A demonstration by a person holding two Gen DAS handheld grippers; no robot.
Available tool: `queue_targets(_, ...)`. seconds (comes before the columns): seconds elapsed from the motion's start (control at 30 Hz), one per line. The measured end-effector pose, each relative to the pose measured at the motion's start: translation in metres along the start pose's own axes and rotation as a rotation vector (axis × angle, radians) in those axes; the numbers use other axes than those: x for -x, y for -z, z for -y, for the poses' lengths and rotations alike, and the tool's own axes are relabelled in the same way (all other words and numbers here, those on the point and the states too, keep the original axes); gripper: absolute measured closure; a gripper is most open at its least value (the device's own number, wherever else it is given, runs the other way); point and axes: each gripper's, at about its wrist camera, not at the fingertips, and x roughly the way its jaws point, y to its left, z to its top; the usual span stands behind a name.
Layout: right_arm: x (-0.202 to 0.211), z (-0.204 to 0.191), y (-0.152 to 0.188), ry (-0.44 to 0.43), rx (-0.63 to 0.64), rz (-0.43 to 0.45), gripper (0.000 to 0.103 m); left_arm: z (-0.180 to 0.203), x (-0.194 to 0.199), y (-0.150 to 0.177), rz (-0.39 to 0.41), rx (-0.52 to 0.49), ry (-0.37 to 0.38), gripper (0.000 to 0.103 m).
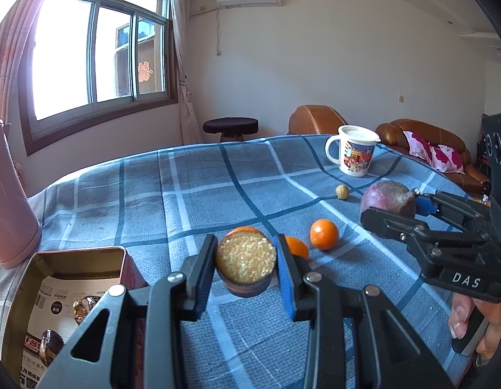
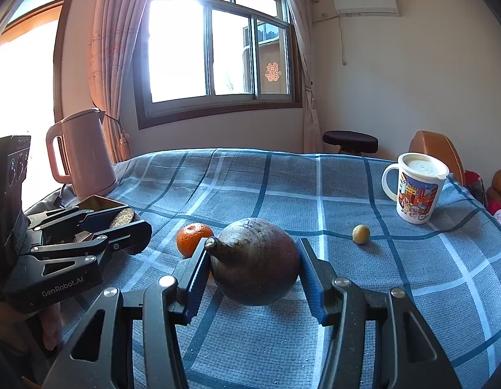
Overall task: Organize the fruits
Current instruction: 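Lift the grain jar with the left tool while the right tool lifts the purple fruit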
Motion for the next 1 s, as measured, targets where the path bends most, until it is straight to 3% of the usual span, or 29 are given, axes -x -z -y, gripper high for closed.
queue_targets(1.0, 0.020, -0.005, 0.002, 0.007, 0.031, 0.107, 0.049, -0.001, 0.017, 0.002, 0.086, 0.002, -0.035, 0.066)
